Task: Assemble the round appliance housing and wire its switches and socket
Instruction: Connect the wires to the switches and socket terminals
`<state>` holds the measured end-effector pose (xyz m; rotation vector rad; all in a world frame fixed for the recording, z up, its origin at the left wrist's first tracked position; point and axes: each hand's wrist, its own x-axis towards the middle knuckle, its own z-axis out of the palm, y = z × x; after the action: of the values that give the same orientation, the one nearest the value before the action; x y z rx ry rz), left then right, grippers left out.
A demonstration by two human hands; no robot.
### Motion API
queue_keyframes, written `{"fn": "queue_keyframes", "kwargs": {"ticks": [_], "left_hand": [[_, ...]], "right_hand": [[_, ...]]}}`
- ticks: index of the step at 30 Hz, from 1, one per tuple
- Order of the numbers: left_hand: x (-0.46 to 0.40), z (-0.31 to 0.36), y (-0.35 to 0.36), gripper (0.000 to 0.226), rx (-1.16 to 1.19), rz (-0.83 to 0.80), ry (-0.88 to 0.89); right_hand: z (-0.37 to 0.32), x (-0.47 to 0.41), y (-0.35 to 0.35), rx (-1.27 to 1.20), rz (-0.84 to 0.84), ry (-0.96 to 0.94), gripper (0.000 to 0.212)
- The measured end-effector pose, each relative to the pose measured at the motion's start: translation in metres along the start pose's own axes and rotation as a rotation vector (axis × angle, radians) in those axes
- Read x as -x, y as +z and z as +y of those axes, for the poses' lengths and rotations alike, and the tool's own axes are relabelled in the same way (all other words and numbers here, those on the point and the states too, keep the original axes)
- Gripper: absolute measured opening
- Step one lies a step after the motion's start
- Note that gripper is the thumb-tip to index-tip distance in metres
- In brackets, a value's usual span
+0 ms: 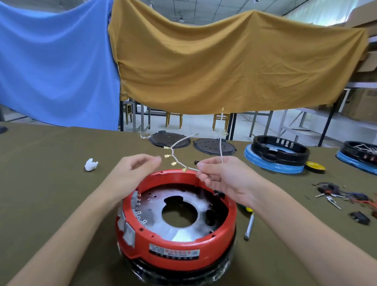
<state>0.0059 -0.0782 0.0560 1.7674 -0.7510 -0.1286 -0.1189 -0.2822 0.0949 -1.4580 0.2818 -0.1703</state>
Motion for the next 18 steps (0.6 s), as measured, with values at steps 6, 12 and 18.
{"fn": "queue_keyframes", "kwargs": {"ticks": [6,12,18], "left_hand": [[0.003,0.001,0.005,0.023,0.074,-0.055,0.074],[0.005,-0.003,-0.004,0.014,0.226,-0.099,0.023],[0.006,-0.002,-0.006,0.019,0.191,-0.137,0.005]], "right_hand": [[0.010,0.000,0.013,0.008,-0.071,-0.014,0.007],[0.012,-0.005,0.013,0.170,0.002,-0.131,0.028],[0.006,-0.007,-0.007,0.121,0.133,-0.340,0.017]]}}
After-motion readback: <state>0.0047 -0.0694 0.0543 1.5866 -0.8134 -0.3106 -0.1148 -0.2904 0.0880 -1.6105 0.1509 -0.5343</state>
